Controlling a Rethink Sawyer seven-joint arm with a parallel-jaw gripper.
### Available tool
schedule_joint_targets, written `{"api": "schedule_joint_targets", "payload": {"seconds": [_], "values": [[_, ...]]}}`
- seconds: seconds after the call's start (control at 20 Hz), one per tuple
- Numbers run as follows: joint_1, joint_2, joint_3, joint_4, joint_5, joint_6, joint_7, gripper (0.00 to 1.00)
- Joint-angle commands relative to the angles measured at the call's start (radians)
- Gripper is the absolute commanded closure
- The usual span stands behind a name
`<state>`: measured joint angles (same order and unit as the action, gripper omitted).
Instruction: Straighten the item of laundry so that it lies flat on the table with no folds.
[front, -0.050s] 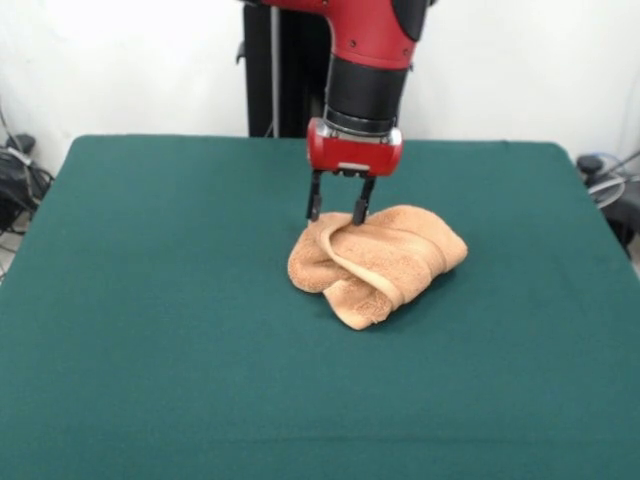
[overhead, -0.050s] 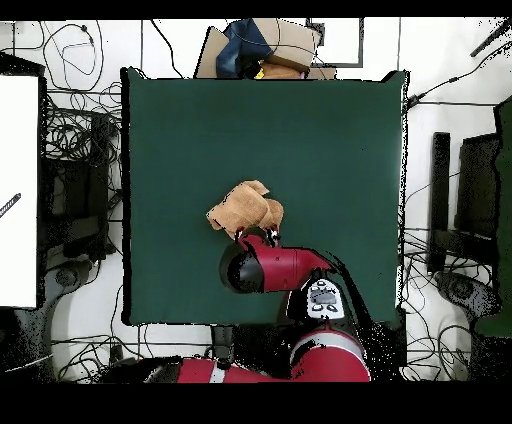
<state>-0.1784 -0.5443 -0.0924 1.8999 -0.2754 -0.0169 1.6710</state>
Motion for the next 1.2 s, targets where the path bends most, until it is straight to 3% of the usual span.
{"api": "schedule_joint_targets", "payload": {"seconds": [0.05, 0.45, 1.2], "values": [[0.024, 0.023, -0.013, -0.053, -0.001, 0.048, 0.113, 0.0], [0.004, -0.065, 0.012, -0.021, 0.01, 0.12, 0.101, 0.0], [0.017, 0.001, -0.001, -0.027, 0.01, 0.049, 0.13, 0.0]]}}
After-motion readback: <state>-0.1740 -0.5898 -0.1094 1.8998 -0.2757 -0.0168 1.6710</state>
